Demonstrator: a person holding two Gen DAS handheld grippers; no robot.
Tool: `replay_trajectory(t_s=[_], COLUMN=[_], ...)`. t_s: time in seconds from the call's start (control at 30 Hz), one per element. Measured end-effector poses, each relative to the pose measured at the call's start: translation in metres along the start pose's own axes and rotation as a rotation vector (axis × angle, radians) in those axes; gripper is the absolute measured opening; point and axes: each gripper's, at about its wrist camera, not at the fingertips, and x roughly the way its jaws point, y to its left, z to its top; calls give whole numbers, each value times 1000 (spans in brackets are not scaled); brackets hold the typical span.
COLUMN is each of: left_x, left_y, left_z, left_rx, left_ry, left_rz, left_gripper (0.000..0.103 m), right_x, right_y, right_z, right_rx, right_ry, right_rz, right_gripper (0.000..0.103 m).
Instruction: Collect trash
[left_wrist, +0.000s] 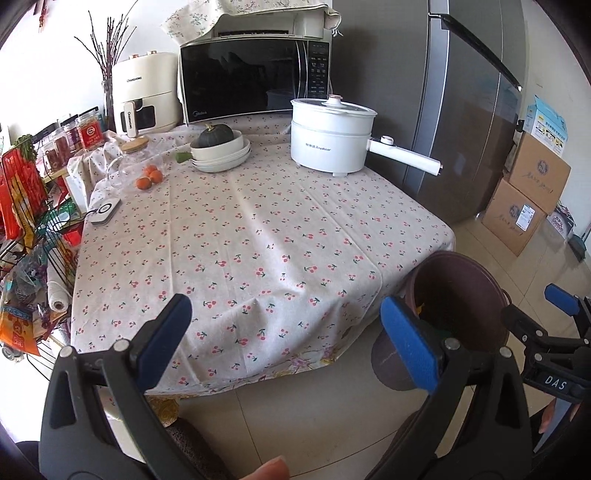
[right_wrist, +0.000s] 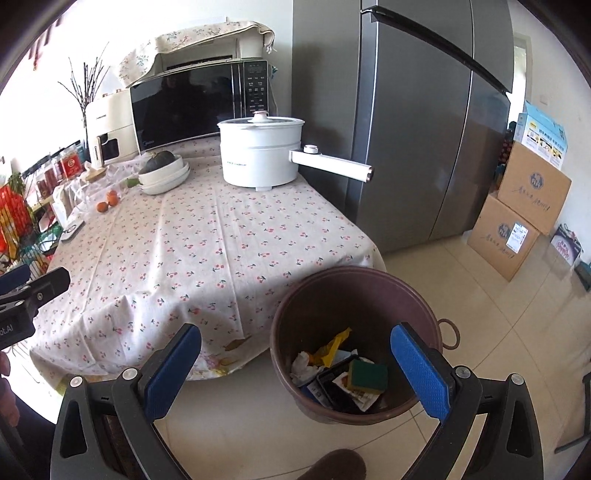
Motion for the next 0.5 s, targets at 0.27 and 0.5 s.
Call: replay_trajectory(t_s=[0.27,0.5], left_x=[3,4], left_y=[1,0], left_z=[-6,-7], left_rx=[-12,-11], left_ry=[18,33], left_rz=[3,-1], left_gripper=[102,102], right_x=[-3,-2], right_y=[2,0], right_z=[0,1], right_rx=[15,14], right_ry=[-12,-8], right_rz=[2,3], right_gripper=[103,103])
